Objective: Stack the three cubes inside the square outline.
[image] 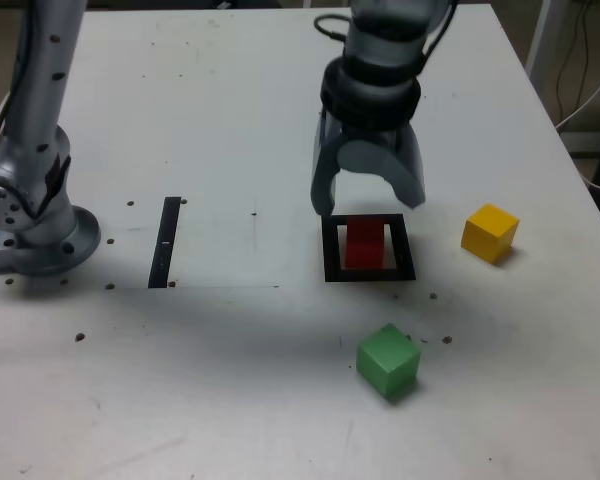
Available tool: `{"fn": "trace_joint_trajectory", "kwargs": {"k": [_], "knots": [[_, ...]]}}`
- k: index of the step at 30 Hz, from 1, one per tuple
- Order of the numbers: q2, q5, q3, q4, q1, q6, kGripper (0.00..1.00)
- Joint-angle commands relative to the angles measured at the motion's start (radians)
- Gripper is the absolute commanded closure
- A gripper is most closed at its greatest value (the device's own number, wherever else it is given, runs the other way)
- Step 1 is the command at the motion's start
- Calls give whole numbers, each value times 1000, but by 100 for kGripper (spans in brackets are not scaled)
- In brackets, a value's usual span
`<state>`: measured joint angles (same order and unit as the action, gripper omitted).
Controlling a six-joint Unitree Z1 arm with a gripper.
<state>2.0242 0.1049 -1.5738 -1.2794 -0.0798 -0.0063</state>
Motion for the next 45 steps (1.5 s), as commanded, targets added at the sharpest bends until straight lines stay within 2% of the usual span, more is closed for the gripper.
{"fn": "trace_joint_trajectory", "kwargs": {"k": [1,15,36,45], "knots": [[-8,3,-8,-12,2,-1,0],[4,10,-102,-81,2,8,0],[194,4,-439,-198,-31,40,0],[276,-3,-549,-224,-49,60,0]]}}
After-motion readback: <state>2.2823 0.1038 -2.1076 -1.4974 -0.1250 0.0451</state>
